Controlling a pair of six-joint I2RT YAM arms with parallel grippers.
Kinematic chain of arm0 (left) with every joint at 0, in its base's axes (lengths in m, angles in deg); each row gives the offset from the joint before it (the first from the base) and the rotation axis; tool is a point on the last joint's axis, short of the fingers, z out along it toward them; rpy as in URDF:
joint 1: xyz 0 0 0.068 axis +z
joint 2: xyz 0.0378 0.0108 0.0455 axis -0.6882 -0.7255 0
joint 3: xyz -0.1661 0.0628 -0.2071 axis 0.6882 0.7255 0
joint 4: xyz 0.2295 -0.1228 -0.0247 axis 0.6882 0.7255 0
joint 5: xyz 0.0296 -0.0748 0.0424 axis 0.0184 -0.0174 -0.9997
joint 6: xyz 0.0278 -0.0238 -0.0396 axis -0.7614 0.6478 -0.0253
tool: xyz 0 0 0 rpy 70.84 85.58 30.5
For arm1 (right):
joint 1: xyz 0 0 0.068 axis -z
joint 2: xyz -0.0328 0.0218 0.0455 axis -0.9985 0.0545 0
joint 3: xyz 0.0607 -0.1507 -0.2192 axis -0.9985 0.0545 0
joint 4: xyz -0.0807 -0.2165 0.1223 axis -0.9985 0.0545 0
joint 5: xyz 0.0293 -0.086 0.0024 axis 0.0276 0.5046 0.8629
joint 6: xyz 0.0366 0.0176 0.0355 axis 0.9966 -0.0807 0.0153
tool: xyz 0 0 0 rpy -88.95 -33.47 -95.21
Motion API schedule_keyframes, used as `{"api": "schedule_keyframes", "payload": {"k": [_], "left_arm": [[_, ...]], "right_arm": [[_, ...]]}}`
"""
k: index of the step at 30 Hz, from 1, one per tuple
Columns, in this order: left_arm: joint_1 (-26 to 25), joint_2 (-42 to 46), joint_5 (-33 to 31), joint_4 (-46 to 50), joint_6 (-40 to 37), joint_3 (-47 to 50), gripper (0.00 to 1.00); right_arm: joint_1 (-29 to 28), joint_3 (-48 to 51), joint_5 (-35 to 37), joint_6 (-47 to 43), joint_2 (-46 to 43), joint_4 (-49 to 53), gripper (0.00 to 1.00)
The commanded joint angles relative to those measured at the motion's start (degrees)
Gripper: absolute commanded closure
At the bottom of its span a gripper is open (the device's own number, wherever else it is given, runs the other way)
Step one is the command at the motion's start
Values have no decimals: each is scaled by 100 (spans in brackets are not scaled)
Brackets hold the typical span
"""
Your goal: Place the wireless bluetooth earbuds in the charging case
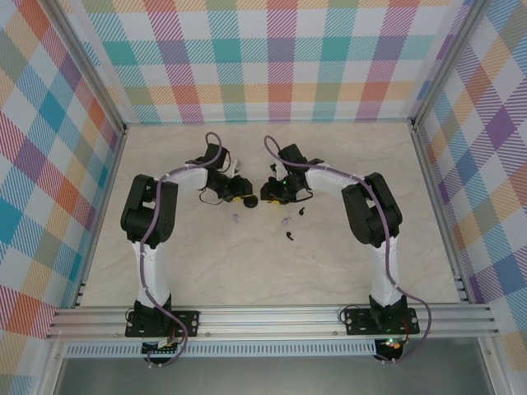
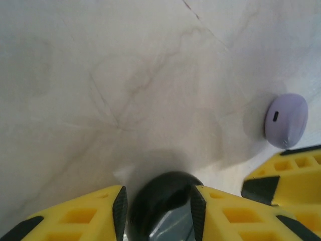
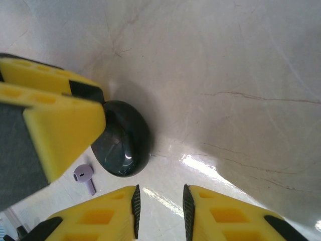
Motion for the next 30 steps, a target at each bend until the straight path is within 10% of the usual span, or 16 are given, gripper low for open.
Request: {"api": "schedule_keyframes", "payload": {"k": [1,30], "left_arm": [[-81,375,200,67,39,185,60],[-223,706,129,-466,393,930,61]], "right_arm": [[-47,-155,-152,63,160,72,69],[-160,-699,-93,79,577,393,75]]}}
